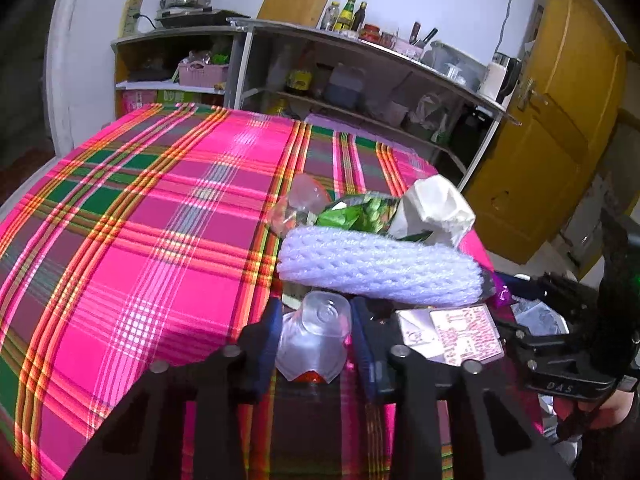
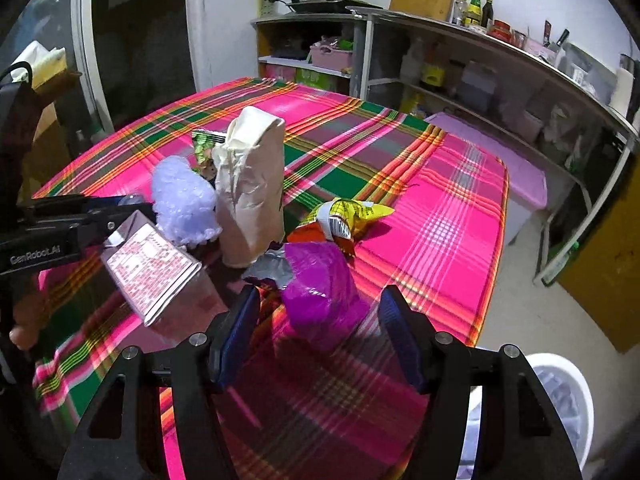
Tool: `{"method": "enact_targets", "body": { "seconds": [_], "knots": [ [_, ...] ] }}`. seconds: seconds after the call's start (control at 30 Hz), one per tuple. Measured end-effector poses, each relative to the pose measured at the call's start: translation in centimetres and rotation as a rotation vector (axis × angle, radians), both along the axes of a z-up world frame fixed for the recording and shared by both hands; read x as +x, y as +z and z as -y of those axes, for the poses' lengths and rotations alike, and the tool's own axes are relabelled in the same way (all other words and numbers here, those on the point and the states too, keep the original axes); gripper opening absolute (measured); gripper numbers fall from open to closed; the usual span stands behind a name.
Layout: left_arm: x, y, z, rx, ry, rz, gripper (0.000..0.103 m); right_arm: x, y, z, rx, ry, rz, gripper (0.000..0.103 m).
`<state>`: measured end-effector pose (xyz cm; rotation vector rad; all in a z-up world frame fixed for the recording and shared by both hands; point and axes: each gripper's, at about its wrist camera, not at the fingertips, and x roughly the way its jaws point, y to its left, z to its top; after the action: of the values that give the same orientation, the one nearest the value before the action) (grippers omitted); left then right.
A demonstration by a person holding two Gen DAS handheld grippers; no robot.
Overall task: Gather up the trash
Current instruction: 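Grasp the clear plastic cup with the left gripper while the right grasps the purple snack bag, then carry the cup with the left gripper while the right carries the snack bag over the bin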
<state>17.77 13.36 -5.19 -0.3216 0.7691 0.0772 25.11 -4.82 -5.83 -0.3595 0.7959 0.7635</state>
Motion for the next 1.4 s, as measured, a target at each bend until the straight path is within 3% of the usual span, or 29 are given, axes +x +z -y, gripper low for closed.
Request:
{"method": "enact_targets", "body": {
  "seconds": [0.07,0.13,0.27,0.6,0.93,1.4],
  "knots": [
    [0.0,-0.1,-0.1,-0.004,-0.001,0.000,0.031,0.4,0.1,0.1,0.020,-0.006,-0.011,0.061],
    [-0.1,0.0,-0.1,-0.002,-0.004,0.004,0.030,0.7,0.3,0.2,0.048,-0.008,-0.027,0.042],
    [-0.4,0.1,-0.2,-0.003,-0.001,0.013,0.029,0.2,0.4,0.3,0.062,-0.016,-0.024,0.028],
    [-2.3,1.1,0.1,0.013,0.006,0.034,0.029,-1.8,1.6,2.5,0.143,-0.069,-0.019,0.024],
    [-5.7,4.1,2.0,0.029,-0.018,0.098,0.028,-5.4,3.5,6.2,0.198,-0.135,-0.007,0.024],
    [-8.3,7.6,9.3,0.039,-0.175,0.164,0.028,-10.2,5.8,11.8,0.255,-0.219,0.040,0.024]
  ]
}}
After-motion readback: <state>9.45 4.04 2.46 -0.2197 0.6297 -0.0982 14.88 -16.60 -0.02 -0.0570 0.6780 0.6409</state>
